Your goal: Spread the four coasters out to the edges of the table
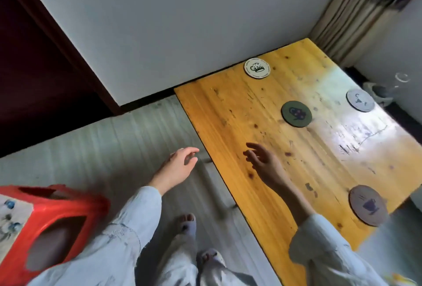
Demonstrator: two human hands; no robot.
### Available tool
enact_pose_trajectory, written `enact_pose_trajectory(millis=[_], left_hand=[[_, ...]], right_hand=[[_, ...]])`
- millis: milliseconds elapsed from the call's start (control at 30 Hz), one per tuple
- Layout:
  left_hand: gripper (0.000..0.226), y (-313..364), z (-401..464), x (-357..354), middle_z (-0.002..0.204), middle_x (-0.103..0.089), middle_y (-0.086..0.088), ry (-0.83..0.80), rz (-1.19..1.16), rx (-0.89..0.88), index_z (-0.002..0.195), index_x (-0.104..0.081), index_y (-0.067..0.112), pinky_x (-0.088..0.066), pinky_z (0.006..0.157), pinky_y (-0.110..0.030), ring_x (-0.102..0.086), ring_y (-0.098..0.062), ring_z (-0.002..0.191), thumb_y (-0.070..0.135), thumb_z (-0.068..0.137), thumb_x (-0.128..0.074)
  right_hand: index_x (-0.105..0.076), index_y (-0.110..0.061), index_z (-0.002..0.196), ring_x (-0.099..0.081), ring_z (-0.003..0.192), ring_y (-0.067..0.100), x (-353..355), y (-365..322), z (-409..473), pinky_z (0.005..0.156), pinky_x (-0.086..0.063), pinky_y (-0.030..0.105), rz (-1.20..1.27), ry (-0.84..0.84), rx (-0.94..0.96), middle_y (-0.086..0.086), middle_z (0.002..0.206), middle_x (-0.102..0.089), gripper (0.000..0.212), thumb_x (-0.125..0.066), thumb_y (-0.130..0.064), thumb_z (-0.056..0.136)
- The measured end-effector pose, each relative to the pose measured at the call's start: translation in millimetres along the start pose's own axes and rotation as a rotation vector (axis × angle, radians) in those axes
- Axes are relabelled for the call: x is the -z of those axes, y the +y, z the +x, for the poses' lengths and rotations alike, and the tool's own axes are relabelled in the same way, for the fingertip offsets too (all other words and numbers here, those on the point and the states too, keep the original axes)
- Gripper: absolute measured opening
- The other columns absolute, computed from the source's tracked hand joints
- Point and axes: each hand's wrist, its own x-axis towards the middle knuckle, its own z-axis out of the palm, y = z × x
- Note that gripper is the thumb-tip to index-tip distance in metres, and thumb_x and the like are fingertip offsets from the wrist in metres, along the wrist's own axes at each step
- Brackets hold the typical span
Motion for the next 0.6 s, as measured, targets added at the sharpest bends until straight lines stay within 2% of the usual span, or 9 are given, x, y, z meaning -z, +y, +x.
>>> enact_pose_trajectory(millis=[167, 333, 500, 600], left_hand=[[0.039, -5.9, 68.8, -8.6, 0.138, -0.045, -0.001, -0.163, 0.151, -0.087, 0.13, -0.043, 0.023, -0.031, 0.099, -0.027, -0.041, -0.02, 0.126, 0.025, 0.092, -0.043], [0.052, -4.0, 126.6, -53.3, 0.155, -0.018, -0.003, -0.33, 0.305, -0.104, 0.14, -0.027, 0.026, -0.02, 0.116, -0.045, -0.013, -0.024, 0.143, 0.027, 0.091, -0.045], [0.072, -2.5, 178.9, -99.4, 0.158, 0.004, -0.003, -0.389, 0.555, -0.153, 0.144, -0.002, 0.031, -0.006, 0.116, -0.052, 0.008, -0.025, 0.145, 0.038, 0.089, -0.048], [0.095, 5.3, 209.9, -114.4, 0.155, 0.02, -0.008, -0.41, 0.692, -0.17, 0.142, 0.012, 0.032, 0.0, 0.111, -0.063, 0.018, -0.032, 0.142, 0.053, 0.079, -0.055]], right_hand=[[-0.05, -0.012, 0.128, -0.059, 0.114, 0.024, -2.4, 21.4, 41.7, 0.084, -0.043, 0.025, -0.08, 0.149, -0.099, 0.015, 0.126, -0.063, 0.034, -0.045, -0.024, 0.096], [-0.047, -0.009, 0.13, -0.055, 0.119, 0.028, 17.2, 56.6, 82.0, 0.097, -0.045, 0.037, -0.186, 0.235, -0.206, 0.016, 0.13, -0.06, 0.037, -0.046, -0.022, 0.096], [-0.041, -0.013, 0.135, -0.05, 0.122, 0.032, 36.8, 102.2, 130.5, 0.101, -0.044, 0.044, -0.314, 0.26, -0.29, 0.016, 0.137, -0.051, 0.042, -0.046, -0.026, 0.095], [-0.038, -0.012, 0.137, -0.044, 0.127, 0.034, 47.1, 126.9, 159.1, 0.103, -0.041, 0.044, -0.426, 0.232, -0.28, 0.018, 0.14, -0.045, 0.046, -0.047, -0.027, 0.094]])
